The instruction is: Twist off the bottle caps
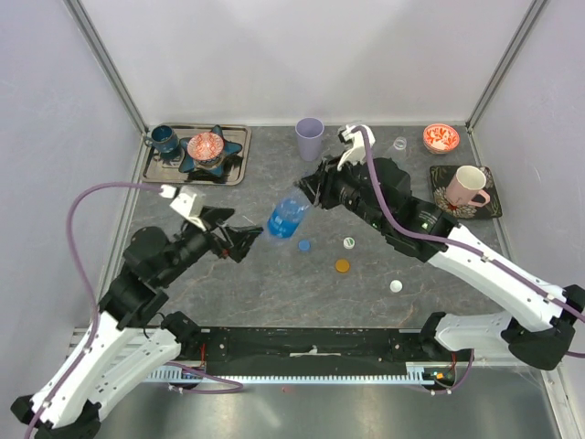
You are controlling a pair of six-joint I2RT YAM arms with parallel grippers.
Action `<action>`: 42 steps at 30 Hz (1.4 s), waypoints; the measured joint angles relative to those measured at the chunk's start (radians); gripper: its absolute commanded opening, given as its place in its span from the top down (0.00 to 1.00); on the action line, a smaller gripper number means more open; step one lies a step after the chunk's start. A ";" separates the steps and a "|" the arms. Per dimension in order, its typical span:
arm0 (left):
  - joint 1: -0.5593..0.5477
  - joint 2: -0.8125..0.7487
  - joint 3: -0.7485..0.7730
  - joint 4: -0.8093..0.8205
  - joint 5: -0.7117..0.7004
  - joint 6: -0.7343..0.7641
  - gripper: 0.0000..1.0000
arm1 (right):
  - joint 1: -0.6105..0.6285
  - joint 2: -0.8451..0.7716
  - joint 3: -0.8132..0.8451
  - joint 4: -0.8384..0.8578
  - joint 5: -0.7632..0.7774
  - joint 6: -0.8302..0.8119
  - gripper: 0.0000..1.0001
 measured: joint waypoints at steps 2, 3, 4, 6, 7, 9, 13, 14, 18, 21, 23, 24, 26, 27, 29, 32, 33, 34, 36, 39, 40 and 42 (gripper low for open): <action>0.000 -0.056 0.007 -0.039 -0.098 0.000 0.01 | 0.000 0.013 0.014 0.004 0.126 -0.025 1.00; 0.000 -0.090 0.009 -0.059 -0.137 0.000 0.01 | 0.000 0.030 0.019 0.014 0.195 -0.040 1.00; 0.000 -0.123 0.009 -0.076 -0.169 0.001 0.01 | 0.000 0.051 0.023 0.028 0.262 -0.057 1.00; 0.000 -0.185 0.008 -0.100 -0.193 0.007 0.01 | 0.000 0.106 0.025 0.067 0.385 -0.091 1.00; 0.000 -0.221 0.006 -0.109 -0.192 0.013 0.01 | -0.001 0.144 0.026 0.095 0.444 -0.113 1.00; 0.000 -0.292 -0.006 -0.111 -0.175 0.024 0.01 | -0.006 0.233 0.024 0.164 0.550 -0.166 1.00; 0.000 -0.361 -0.039 -0.111 -0.143 0.032 0.01 | -0.014 0.375 -0.027 0.371 0.674 -0.274 1.00; 0.000 -0.364 -0.047 -0.111 -0.136 0.033 0.02 | -0.016 0.406 -0.035 0.405 0.692 -0.293 1.00; 0.000 -0.363 -0.088 -0.126 -0.114 0.035 0.02 | -0.031 0.541 -0.003 0.470 0.733 -0.334 1.00; 0.000 -0.362 -0.103 -0.139 -0.095 0.037 0.02 | -0.048 0.625 0.069 0.469 0.738 -0.338 1.00; 0.000 -0.362 -0.109 -0.139 -0.092 0.039 0.02 | -0.060 0.655 0.102 0.469 0.738 -0.341 1.00; 0.000 -0.362 -0.111 -0.139 -0.091 0.040 0.02 | -0.065 0.663 0.112 0.468 0.737 -0.340 1.00; 0.000 -0.361 -0.115 -0.138 -0.083 0.040 0.02 | -0.077 0.672 0.130 0.468 0.734 -0.334 1.00; 0.000 -0.361 -0.118 -0.138 -0.077 0.041 0.02 | -0.083 0.672 0.132 0.465 0.732 -0.325 1.00; 0.000 -0.361 -0.126 -0.138 -0.071 0.041 0.02 | -0.097 0.672 0.133 0.455 0.723 -0.301 1.00; 0.000 -0.361 -0.135 -0.138 -0.063 0.041 0.02 | -0.121 0.675 0.139 0.413 0.697 -0.266 1.00; 0.000 -0.361 -0.137 -0.138 -0.060 0.041 0.02 | -0.128 0.680 0.146 0.397 0.687 -0.255 1.00; 0.000 -0.361 -0.139 -0.138 -0.057 0.041 0.02 | -0.135 0.685 0.154 0.381 0.677 -0.245 1.00; 0.000 -0.361 -0.142 -0.139 -0.050 0.041 0.02 | -0.147 0.696 0.168 0.351 0.662 -0.229 1.00; 0.000 -0.360 -0.143 -0.138 -0.046 0.041 0.02 | -0.158 0.704 0.186 0.313 0.640 -0.204 1.00; 0.000 -0.360 -0.144 -0.137 -0.044 0.040 0.02 | -0.159 0.704 0.189 0.306 0.634 -0.200 1.00; 0.000 -0.360 -0.148 -0.134 -0.040 0.041 0.02 | -0.162 0.704 0.192 0.295 0.624 -0.191 0.89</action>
